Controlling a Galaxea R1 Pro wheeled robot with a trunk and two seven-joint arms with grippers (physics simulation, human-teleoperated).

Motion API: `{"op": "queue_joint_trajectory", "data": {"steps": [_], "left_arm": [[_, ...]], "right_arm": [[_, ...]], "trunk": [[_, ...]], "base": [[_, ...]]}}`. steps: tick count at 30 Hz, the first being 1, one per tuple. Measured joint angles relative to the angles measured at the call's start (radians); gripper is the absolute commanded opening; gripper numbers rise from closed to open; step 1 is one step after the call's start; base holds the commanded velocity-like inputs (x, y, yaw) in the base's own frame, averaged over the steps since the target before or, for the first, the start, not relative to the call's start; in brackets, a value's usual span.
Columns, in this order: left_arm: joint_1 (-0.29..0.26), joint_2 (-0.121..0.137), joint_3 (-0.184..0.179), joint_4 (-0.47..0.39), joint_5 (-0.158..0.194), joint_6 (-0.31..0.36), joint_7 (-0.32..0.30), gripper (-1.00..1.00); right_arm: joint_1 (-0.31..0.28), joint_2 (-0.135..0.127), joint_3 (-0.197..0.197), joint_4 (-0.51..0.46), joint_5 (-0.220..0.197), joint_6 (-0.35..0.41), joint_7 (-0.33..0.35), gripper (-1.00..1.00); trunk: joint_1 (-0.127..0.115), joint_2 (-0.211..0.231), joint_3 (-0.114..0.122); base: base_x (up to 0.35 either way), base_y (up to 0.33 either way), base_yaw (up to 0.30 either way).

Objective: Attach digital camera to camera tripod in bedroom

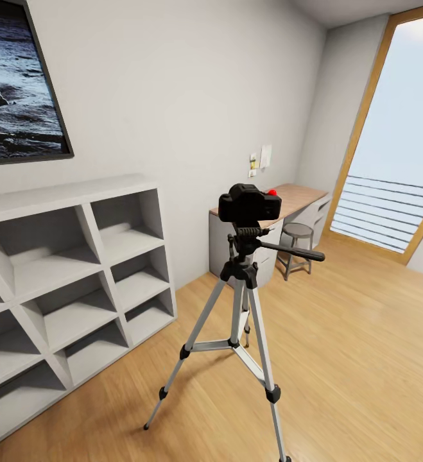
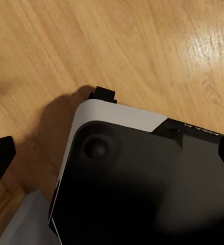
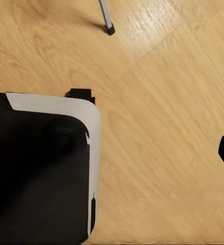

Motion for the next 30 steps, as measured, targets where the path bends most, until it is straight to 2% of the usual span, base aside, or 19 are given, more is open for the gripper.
{"op": "queue_joint_trajectory", "data": {"steps": [6, 21, 30], "left_arm": [[0.0, 0.001, -0.001, -0.003, -0.007, -0.02, 0.0, 1.0], [0.0, 0.009, -0.004, -0.008, -0.016, -0.029, -0.001, 1.0], [0.0, 0.009, -0.004, -0.008, -0.014, -0.029, -0.001, 1.0]], "right_arm": [[0.013, 0.018, -0.001, 0.0, -0.01, 0.008, -0.007, 1.0], [0.016, 0.018, 0.002, -0.001, -0.005, 0.011, -0.013, 1.0], [0.016, 0.028, 0.003, -0.003, -0.001, 0.009, -0.013, 1.0]], "trunk": [[0.0, 0.0, 0.0], [0.0, 0.0, 0.0], [0.0, 0.0, 0.0]], "base": [[0.0, 0.0, 0.0], [0.0, 0.0, 0.0], [0.0, 0.0, 0.0]]}}
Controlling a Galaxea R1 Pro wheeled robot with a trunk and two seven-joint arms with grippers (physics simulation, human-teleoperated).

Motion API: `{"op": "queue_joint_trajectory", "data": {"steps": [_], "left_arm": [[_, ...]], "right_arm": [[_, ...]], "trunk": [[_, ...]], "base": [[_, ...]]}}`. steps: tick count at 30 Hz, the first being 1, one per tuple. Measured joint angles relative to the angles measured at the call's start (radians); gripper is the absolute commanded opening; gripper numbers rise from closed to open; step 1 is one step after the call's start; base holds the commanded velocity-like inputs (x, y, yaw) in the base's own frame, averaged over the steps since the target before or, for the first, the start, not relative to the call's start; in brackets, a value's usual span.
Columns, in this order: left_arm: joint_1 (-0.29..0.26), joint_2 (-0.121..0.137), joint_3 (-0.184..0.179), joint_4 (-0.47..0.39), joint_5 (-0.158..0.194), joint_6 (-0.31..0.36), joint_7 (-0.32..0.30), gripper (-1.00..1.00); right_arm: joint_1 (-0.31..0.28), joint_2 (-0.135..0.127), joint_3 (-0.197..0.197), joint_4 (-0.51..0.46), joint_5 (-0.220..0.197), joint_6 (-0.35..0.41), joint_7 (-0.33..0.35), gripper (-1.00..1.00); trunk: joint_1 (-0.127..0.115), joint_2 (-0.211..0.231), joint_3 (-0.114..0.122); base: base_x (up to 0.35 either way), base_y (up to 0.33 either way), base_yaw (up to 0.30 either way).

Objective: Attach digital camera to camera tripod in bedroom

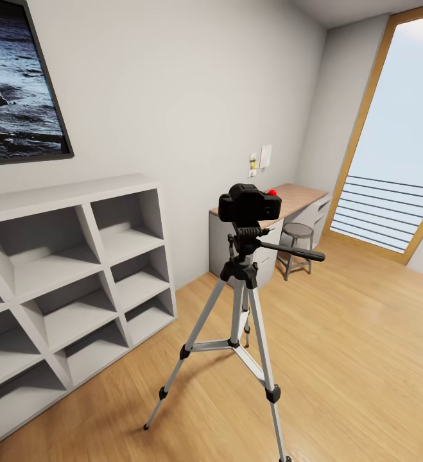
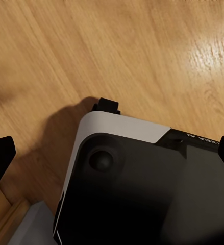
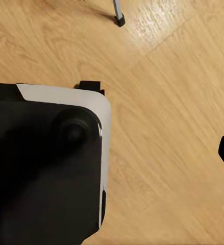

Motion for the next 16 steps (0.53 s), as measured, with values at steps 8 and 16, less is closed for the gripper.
{"op": "queue_joint_trajectory", "data": {"steps": [8, 16], "left_arm": [[0.0, 0.001, -0.001, 0.0, -0.002, 0.0, 0.0, 1.0], [0.0, 0.0, 0.0, 0.0, -0.002, 0.0, 0.0, 1.0]], "right_arm": [[0.0, 0.014, -0.002, 0.0, -0.001, 0.0, 0.0, 1.0], [0.0, 0.015, -0.001, 0.0, 0.001, 0.0, 0.0, 1.0]], "trunk": [[0.0, 0.0, 0.0], [0.0, 0.0, 0.0]], "base": [[0.0, 0.0, 0.0], [0.0, 0.0, 0.0]]}}
